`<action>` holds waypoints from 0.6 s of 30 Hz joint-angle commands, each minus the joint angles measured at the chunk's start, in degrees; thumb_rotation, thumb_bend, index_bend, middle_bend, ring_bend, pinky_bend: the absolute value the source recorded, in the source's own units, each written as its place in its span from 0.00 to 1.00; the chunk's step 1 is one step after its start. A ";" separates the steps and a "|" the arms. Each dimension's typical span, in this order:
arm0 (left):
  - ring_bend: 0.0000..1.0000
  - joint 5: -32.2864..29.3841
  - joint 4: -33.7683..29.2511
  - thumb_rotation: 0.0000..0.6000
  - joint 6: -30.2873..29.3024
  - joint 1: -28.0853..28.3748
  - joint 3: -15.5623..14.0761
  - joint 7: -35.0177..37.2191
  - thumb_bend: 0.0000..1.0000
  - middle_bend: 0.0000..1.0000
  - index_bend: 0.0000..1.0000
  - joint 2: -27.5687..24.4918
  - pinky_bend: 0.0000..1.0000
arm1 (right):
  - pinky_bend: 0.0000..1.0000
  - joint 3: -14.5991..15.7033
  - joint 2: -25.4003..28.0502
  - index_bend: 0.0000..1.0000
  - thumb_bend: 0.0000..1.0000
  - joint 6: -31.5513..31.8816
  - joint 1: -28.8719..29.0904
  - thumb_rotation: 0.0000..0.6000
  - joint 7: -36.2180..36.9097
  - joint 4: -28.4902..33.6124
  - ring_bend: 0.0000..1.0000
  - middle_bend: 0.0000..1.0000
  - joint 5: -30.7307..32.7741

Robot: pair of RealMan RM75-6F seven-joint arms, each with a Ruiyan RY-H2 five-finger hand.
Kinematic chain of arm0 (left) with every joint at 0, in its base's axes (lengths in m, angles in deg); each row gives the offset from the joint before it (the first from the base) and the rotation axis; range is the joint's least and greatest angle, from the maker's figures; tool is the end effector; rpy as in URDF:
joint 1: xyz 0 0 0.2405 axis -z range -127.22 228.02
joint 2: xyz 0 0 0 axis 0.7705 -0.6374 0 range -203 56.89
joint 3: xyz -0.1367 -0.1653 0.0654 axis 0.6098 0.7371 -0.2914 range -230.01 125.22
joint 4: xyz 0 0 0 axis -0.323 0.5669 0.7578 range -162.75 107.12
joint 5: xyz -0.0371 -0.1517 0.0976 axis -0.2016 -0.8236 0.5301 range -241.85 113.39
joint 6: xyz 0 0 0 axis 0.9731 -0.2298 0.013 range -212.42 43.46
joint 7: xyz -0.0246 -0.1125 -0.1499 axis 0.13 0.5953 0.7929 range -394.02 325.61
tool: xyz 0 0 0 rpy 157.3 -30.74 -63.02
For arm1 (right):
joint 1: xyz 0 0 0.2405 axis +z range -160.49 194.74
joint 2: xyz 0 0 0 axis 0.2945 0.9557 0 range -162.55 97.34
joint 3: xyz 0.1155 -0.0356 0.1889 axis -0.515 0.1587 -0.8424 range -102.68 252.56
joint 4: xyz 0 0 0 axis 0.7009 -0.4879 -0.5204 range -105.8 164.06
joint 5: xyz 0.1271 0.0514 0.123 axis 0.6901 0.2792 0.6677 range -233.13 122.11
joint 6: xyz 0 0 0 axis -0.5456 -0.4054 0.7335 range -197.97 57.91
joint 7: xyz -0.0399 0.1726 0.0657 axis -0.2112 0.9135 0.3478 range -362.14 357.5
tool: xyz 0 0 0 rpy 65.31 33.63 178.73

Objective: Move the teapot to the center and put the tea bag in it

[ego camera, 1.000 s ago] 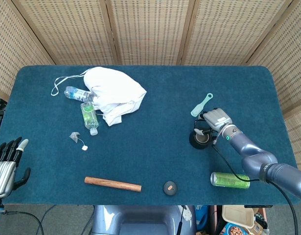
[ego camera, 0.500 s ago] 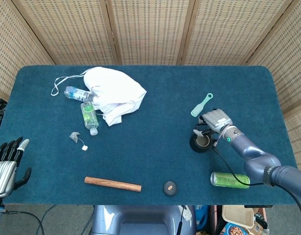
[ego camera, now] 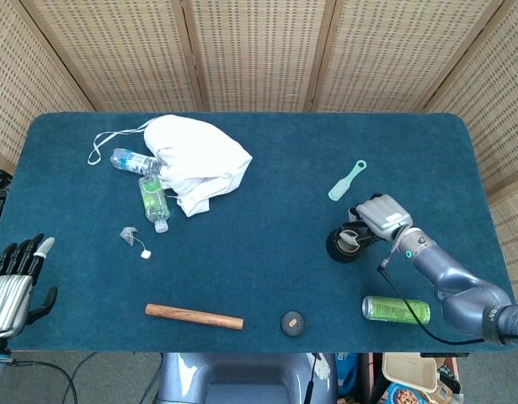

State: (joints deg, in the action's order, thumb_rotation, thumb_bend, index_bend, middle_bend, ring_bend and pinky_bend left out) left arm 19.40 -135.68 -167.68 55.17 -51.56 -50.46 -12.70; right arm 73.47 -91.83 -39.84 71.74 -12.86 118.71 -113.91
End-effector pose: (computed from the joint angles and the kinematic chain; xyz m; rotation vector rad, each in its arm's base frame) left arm -0.2394 0.2100 0.1558 -1.4485 -0.9141 -0.7854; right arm -0.1666 -0.3896 0.0857 2.0434 -0.9223 0.4411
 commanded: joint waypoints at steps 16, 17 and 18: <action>0.04 0.49 -0.18 1.00 -0.24 -0.25 -0.47 0.43 0.46 0.00 0.04 -0.37 0.00 | 0.24 2.13 3.35 0.40 0.51 4.59 -3.73 0.17 -2.52 8.47 0.42 0.36 -3.06; 0.04 0.46 -0.12 1.00 -0.17 -0.23 -0.47 0.50 0.46 0.00 0.04 -0.37 0.00 | 0.24 2.34 3.27 0.40 0.51 4.62 -3.80 0.17 -2.88 8.64 0.42 0.36 -2.95; 0.04 0.45 -0.06 1.00 -0.13 -0.20 -0.46 0.56 0.46 0.00 0.04 -0.37 0.00 | 0.24 2.49 3.23 0.40 0.51 4.72 -3.86 0.17 -3.24 8.87 0.42 0.36 -2.79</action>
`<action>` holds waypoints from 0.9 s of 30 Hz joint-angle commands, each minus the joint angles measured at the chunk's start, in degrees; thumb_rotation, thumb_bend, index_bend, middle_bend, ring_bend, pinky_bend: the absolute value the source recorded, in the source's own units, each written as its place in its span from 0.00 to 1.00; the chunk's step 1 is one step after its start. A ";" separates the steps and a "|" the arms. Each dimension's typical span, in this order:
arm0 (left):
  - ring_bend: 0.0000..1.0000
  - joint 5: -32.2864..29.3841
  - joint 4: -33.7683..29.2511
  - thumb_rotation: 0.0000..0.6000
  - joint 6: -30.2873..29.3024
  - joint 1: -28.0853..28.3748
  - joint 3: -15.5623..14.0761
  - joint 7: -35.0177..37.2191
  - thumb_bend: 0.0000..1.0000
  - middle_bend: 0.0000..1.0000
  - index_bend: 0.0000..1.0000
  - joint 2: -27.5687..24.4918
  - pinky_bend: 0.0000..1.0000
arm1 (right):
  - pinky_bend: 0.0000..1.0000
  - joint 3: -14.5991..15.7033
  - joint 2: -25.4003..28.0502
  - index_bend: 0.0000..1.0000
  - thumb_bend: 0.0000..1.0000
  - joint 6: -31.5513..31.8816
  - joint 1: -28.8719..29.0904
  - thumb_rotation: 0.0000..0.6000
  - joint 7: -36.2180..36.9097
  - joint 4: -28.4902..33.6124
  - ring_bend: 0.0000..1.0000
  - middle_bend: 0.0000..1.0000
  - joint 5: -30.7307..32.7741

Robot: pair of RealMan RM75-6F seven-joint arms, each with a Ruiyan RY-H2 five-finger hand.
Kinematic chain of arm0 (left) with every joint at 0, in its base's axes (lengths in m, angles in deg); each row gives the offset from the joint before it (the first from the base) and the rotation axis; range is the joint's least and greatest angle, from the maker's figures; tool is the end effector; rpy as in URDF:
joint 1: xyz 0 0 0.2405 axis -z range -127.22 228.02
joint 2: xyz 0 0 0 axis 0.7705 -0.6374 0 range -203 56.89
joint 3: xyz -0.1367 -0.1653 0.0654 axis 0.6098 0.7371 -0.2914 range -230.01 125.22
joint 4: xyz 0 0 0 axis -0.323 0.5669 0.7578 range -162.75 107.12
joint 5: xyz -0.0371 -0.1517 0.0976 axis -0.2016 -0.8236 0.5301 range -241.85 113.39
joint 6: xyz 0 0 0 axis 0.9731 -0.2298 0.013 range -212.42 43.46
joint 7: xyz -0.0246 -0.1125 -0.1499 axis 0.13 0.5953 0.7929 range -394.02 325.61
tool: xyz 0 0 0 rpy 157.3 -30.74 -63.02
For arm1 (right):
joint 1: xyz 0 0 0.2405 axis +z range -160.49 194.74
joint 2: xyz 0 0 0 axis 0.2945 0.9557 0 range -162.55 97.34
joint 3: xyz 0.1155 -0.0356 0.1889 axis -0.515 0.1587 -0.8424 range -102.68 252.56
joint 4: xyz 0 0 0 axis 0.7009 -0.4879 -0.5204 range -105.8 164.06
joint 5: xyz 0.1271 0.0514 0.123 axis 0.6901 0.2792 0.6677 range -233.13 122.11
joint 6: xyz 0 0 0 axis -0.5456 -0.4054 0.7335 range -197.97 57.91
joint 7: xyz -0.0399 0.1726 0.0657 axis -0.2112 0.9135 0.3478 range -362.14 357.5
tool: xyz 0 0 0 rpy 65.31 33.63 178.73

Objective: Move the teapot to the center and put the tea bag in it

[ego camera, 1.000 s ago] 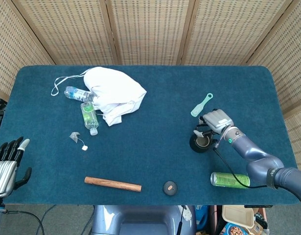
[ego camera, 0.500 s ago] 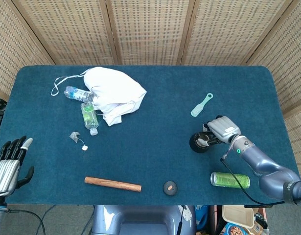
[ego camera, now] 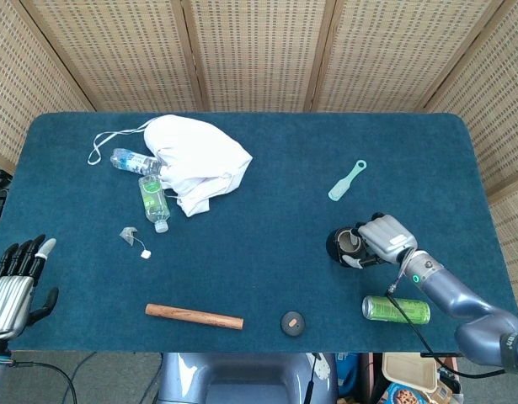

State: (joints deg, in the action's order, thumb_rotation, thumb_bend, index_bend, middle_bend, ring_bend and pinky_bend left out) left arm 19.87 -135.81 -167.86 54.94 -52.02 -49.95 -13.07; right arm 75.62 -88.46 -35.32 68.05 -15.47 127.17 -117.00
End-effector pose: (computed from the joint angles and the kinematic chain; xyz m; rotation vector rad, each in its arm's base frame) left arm -0.2396 0.2076 0.1563 -1.4516 -0.9195 -0.7867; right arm -0.1703 -0.3533 0.0832 2.0911 -0.9106 0.4342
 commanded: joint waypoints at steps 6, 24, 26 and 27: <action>0.04 0.07 0.49 1.00 0.26 0.23 0.12 0.59 0.46 0.00 0.04 -0.01 0.00 | 0.24 1.22 -0.75 0.40 0.51 1.80 -0.98 0.17 -2.74 1.98 0.43 0.37 1.39; 0.04 -0.28 1.48 1.00 0.90 0.59 0.23 1.56 0.46 0.00 0.04 0.17 0.00 | 0.24 2.76 -3.16 0.40 0.51 4.65 -2.43 0.17 -6.90 3.31 0.45 0.39 3.31; 0.04 -0.32 1.56 1.00 1.02 0.64 0.23 1.65 0.46 0.00 0.04 0.23 0.00 | 0.24 2.89 -3.35 0.40 0.51 4.79 -2.50 0.17 -7.26 3.36 0.45 0.39 3.43; 0.04 -0.34 1.60 1.00 1.05 0.66 0.23 1.69 0.46 0.00 0.04 0.26 0.00 | 0.24 2.95 -3.43 0.40 0.51 4.80 -2.52 0.17 -7.38 3.40 0.45 0.39 3.48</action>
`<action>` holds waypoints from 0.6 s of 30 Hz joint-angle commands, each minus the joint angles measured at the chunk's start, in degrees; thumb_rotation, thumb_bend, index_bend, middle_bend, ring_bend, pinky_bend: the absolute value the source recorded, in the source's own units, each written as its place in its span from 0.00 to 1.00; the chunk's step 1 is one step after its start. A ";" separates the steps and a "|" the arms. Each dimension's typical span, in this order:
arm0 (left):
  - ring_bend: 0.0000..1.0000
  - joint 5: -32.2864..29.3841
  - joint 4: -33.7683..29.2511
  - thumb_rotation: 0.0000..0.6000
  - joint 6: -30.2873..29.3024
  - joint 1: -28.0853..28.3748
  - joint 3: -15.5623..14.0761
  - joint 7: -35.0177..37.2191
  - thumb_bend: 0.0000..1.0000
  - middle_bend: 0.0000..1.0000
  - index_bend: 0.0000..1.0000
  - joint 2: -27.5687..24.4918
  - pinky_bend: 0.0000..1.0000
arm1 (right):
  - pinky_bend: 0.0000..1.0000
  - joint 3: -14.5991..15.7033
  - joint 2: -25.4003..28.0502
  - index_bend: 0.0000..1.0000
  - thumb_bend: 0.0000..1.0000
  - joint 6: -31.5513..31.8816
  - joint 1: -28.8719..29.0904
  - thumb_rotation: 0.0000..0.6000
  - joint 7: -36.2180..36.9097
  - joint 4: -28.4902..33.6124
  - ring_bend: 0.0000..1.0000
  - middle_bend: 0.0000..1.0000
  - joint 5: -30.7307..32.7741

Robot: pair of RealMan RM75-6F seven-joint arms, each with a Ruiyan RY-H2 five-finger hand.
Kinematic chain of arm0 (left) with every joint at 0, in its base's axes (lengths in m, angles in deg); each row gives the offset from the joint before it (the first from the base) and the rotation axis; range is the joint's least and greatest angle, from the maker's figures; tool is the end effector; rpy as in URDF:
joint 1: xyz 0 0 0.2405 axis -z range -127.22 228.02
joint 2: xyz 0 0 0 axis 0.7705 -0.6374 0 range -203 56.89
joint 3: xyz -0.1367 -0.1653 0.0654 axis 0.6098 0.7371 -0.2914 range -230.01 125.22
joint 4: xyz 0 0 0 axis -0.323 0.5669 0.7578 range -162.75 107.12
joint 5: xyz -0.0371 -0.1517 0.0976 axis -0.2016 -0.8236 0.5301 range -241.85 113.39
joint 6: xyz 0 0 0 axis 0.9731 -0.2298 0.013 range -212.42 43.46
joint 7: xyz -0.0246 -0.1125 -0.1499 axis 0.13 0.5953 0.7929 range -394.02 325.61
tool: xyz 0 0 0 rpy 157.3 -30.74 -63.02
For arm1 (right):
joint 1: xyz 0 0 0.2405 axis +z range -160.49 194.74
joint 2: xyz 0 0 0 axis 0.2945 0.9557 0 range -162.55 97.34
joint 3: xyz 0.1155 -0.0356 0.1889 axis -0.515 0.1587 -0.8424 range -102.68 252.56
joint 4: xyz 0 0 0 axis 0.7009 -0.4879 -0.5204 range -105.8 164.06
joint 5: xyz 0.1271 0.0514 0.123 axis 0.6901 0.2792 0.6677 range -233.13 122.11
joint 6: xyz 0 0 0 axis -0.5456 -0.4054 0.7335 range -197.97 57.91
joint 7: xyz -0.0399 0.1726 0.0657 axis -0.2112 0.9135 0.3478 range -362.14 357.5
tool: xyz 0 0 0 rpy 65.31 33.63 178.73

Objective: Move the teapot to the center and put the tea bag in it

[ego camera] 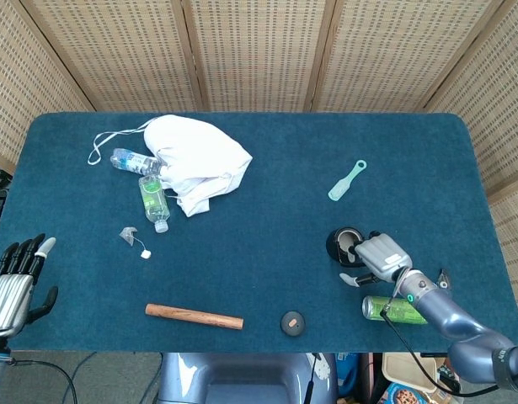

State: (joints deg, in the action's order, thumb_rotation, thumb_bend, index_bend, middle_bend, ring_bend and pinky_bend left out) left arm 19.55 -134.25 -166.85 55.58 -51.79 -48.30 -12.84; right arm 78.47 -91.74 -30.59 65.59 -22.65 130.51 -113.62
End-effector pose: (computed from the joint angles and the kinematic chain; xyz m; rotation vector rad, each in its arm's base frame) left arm -0.2436 0.2112 0.1547 -1.4585 -0.9283 -0.7892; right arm -0.1815 -0.3271 0.0607 2.1056 -0.9296 0.3991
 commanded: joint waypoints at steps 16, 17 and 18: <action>0.04 -0.16 0.56 1.00 0.06 0.02 -0.03 0.52 0.46 0.00 0.04 0.22 0.00 | 0.24 1.04 -2.03 0.40 0.51 1.36 -0.27 0.17 -3.70 0.43 0.46 0.39 1.47; 0.04 -0.17 0.57 1.00 0.08 0.04 -0.02 0.53 0.46 0.00 0.04 0.22 0.00 | 0.24 1.04 -2.06 0.40 0.51 1.45 -0.27 0.17 -3.79 0.50 0.46 0.39 1.51; 0.04 -0.18 0.57 1.00 0.09 0.05 -0.01 0.55 0.46 0.00 0.04 0.23 0.00 | 0.24 1.00 -2.13 0.40 0.51 1.70 -0.29 0.17 -3.99 0.56 0.46 0.38 1.57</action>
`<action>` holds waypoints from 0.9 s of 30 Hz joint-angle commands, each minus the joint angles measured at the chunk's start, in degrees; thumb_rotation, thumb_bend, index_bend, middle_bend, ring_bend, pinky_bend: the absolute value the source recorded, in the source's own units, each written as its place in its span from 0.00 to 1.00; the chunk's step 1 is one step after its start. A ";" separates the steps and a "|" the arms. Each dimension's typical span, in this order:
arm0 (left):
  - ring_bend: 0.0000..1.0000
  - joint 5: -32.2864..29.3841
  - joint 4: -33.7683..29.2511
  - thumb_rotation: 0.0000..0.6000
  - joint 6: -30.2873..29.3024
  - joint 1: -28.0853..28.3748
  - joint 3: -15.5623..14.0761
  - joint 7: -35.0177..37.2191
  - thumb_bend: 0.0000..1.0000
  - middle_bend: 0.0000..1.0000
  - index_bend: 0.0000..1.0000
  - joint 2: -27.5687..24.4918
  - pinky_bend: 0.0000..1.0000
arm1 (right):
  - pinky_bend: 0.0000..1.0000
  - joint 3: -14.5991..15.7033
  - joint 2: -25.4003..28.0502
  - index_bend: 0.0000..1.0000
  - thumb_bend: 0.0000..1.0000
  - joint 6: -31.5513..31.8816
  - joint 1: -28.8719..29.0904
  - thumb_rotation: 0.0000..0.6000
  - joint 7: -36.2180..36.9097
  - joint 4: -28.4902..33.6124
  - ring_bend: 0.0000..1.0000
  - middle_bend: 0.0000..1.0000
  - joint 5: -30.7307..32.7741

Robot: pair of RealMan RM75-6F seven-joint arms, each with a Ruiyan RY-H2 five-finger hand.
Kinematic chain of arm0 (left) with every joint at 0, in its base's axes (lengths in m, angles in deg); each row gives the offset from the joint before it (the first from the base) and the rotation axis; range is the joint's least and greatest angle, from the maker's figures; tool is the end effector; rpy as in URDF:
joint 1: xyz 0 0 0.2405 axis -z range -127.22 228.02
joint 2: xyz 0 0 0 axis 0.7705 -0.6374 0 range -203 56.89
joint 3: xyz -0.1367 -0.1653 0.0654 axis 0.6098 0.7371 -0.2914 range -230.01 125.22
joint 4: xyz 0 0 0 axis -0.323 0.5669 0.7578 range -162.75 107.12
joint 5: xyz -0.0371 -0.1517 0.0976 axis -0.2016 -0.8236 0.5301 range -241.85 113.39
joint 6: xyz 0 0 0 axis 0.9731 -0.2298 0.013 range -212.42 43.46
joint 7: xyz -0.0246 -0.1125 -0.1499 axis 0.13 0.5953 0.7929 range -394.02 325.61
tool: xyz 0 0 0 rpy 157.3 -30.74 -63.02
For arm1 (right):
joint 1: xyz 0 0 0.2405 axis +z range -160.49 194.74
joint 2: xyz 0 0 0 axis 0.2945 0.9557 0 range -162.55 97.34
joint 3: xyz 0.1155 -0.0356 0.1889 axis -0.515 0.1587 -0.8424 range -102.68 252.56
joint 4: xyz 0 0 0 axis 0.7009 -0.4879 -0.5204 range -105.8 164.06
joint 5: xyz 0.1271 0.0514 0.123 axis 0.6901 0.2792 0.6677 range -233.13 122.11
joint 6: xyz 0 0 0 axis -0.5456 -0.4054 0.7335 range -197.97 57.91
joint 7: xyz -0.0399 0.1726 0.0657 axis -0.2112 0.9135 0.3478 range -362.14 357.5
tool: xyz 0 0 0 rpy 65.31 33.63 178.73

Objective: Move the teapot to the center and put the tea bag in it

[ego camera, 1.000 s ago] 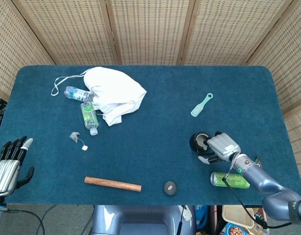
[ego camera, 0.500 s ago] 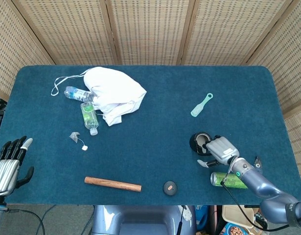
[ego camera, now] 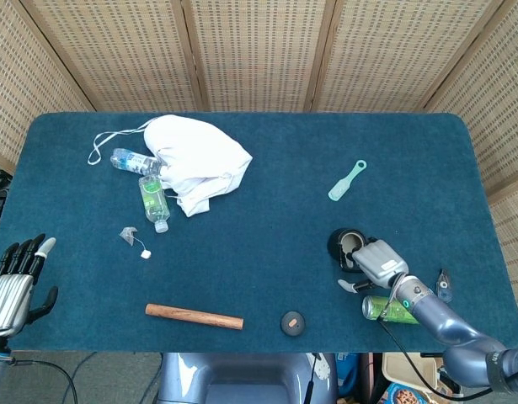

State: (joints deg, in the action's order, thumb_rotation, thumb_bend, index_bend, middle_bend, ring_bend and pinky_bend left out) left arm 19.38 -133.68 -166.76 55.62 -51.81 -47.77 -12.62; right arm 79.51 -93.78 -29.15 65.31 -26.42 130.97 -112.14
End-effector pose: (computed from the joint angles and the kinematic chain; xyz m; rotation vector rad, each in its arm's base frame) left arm -0.2457 0.2114 0.1541 -1.4557 -0.9333 -0.7889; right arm -0.1834 -0.3195 0.0494 2.1254 -0.9108 0.3748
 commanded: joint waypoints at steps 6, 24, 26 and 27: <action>0.04 -0.10 0.21 1.00 0.14 0.02 -0.08 0.11 0.46 0.00 0.04 0.15 0.00 | 0.25 0.25 -0.24 0.37 0.51 2.32 -0.04 0.17 -3.08 0.64 0.48 0.36 1.04; 0.04 -0.32 0.42 1.00 0.66 0.40 0.00 -0.03 0.46 0.00 0.04 0.41 0.00 | 0.26 1.38 0.11 0.36 0.29 5.03 -0.18 0.17 -8.06 2.00 0.50 0.37 2.86; 0.04 -0.33 0.37 1.00 0.68 0.48 0.09 -0.10 0.46 0.00 0.04 0.44 0.00 | 0.26 1.52 -0.01 0.36 0.28 5.13 -0.30 0.17 -8.27 2.07 0.50 0.37 2.91; 0.04 -0.36 0.35 1.00 0.70 0.50 0.10 -0.13 0.46 0.00 0.04 0.45 0.00 | 0.26 1.58 -0.08 0.36 0.28 5.17 -0.35 0.17 -8.39 2.05 0.50 0.37 2.92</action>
State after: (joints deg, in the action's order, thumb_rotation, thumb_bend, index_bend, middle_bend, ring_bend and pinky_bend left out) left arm 19.02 -133.33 -166.06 56.13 -51.71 -47.90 -12.17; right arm 81.05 -93.84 -24.01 64.99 -34.77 133.03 -109.23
